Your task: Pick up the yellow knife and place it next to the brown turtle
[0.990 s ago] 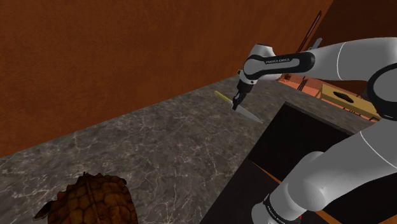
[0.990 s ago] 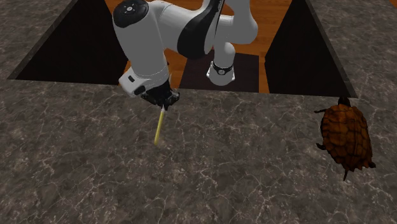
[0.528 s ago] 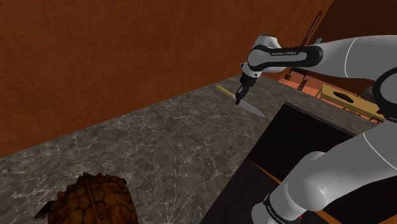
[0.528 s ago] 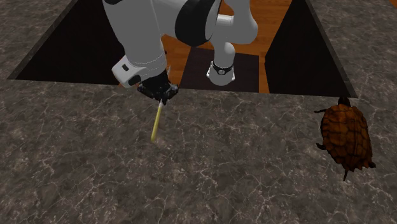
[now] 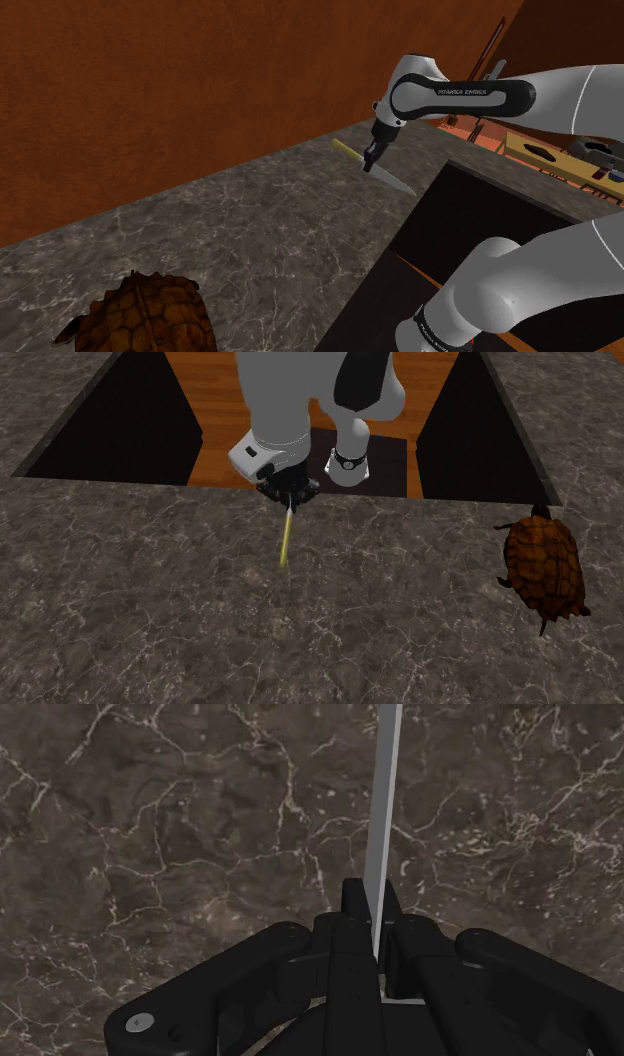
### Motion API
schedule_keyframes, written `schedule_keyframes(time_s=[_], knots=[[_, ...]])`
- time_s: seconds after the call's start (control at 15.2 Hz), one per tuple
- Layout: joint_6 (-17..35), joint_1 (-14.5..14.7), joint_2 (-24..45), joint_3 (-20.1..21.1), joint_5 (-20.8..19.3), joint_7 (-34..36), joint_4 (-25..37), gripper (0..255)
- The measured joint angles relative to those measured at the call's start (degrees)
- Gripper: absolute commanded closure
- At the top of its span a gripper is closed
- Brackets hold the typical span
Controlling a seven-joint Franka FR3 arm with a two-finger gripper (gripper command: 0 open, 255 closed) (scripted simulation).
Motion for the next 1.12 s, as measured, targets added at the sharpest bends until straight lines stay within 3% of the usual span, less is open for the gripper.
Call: schedule_keyframes(time_s=[0.53,1.12], knots=[[-2.6,3.6,-9.4,8.6,3.0,10.6,-7.2,255],[-4.6,9.4,-14.3,19.1,9.3,23.0,-10.1,255]])
